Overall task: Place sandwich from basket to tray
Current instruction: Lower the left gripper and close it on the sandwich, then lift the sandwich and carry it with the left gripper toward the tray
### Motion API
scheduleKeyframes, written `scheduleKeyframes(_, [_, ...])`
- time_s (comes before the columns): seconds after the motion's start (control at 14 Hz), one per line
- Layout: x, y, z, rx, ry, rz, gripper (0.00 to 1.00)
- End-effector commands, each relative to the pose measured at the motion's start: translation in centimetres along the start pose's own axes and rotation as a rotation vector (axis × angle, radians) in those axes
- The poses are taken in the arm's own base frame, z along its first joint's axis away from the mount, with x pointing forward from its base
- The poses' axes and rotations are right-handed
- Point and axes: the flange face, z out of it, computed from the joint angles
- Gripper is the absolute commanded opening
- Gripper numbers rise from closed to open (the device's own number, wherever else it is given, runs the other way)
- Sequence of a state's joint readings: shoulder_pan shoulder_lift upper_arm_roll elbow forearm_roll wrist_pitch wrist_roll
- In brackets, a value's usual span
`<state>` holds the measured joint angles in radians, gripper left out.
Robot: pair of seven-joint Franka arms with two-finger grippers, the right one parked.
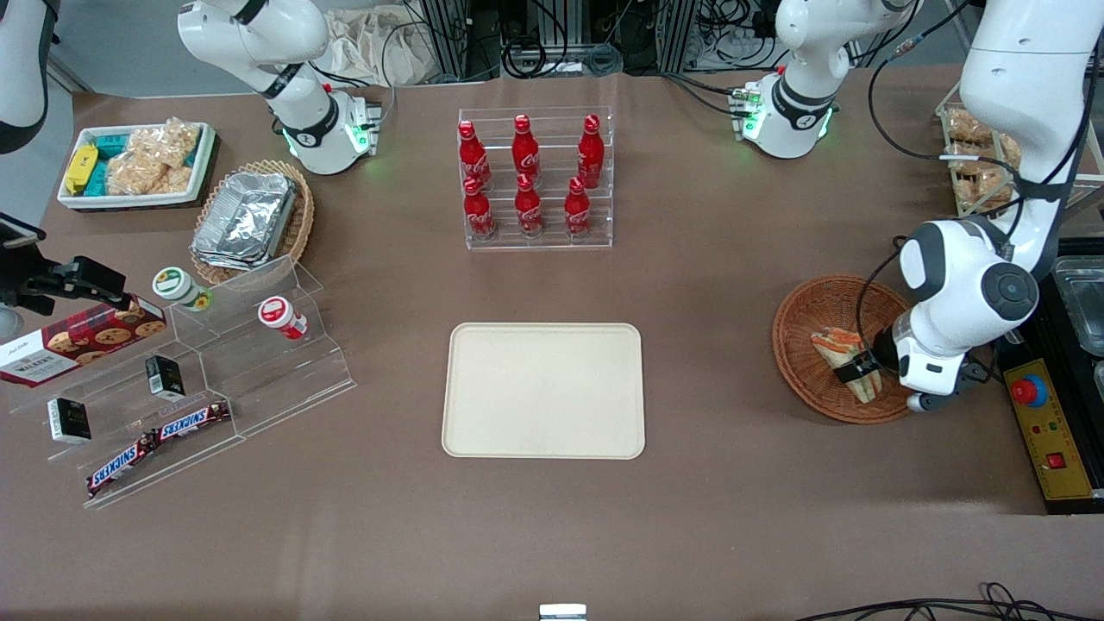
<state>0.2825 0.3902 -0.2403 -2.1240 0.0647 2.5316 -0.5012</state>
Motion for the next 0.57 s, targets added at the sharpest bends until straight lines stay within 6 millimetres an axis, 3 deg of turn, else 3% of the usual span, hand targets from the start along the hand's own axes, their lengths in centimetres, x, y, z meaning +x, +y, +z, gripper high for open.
scheduleKeyframes(0.0, [-0.7,-0.4,0.7,-0.006,0.015,-0.015,0.85])
scheduleKeyframes(0.14, [-0.6,-0.2,0.1,-0.004,0.02,-0.003,0.42])
scheduleKeyframes(0.36, [-0.1,1.1,-3.4,0.026,-0.008,0.008,0.21])
scheduleKeyframes(0.5, [1.0,3.3,-8.2,0.087,-0.081,0.03,0.15])
